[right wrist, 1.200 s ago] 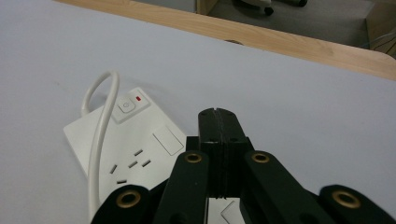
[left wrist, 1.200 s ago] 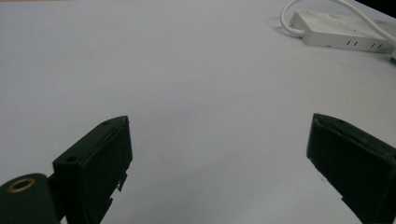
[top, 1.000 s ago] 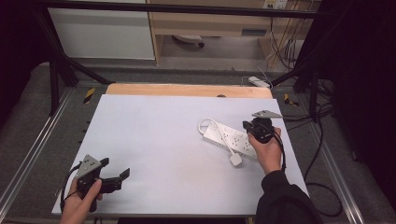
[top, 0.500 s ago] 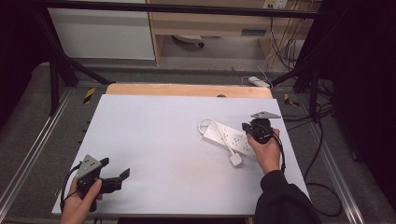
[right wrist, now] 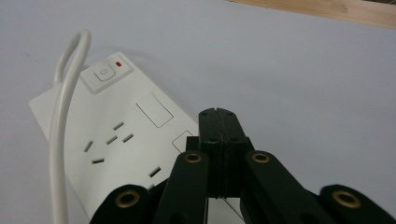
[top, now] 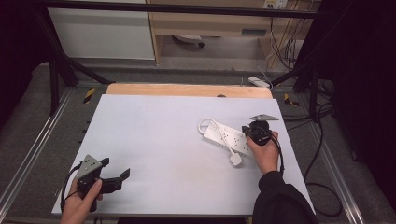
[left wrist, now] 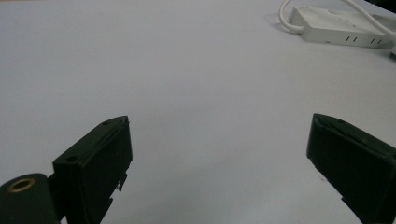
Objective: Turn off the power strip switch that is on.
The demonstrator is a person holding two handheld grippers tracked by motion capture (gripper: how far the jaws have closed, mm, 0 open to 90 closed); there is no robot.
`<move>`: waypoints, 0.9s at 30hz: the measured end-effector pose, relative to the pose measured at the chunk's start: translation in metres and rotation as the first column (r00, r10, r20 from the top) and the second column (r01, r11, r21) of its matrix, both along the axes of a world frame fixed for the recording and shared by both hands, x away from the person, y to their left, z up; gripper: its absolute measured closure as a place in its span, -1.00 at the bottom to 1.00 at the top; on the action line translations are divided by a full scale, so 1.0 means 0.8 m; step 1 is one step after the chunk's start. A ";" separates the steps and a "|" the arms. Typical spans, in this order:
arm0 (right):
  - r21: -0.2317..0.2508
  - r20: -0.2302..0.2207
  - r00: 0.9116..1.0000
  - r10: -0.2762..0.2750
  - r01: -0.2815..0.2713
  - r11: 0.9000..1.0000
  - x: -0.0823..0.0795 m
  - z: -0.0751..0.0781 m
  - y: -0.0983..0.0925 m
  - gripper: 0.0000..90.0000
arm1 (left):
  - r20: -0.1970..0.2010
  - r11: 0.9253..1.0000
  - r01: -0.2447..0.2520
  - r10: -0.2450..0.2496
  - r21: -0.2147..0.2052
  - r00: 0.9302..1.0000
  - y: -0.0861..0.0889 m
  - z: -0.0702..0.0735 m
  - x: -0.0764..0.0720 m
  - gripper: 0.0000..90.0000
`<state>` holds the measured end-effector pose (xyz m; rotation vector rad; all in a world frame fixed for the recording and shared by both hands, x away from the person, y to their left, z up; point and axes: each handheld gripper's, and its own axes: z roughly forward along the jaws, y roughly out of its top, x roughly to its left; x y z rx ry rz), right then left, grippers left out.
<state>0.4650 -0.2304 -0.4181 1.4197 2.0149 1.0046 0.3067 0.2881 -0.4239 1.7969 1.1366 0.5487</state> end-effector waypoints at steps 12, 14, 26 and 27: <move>0.021 -0.002 1.000 -0.010 0.010 1.000 -0.002 -0.009 -0.004 1.00 | -0.001 1.000 0.001 -0.001 0.003 1.000 -0.001 0.000 0.000 -0.85; 0.022 -0.003 1.000 -0.009 0.009 1.000 -0.003 -0.011 -0.003 1.00 | -0.001 1.000 0.000 0.000 0.004 1.000 -0.001 0.000 0.000 -0.85; 0.023 -0.013 1.000 -0.002 0.002 1.000 -0.003 -0.017 0.000 1.00 | 0.000 1.000 0.001 -0.001 0.004 1.000 -0.001 0.000 0.000 -0.85; 0.023 -0.014 1.000 -0.001 0.002 1.000 -0.003 -0.017 0.000 1.00 | 0.000 1.000 0.001 -0.001 0.004 1.000 -0.001 0.000 0.000 -0.85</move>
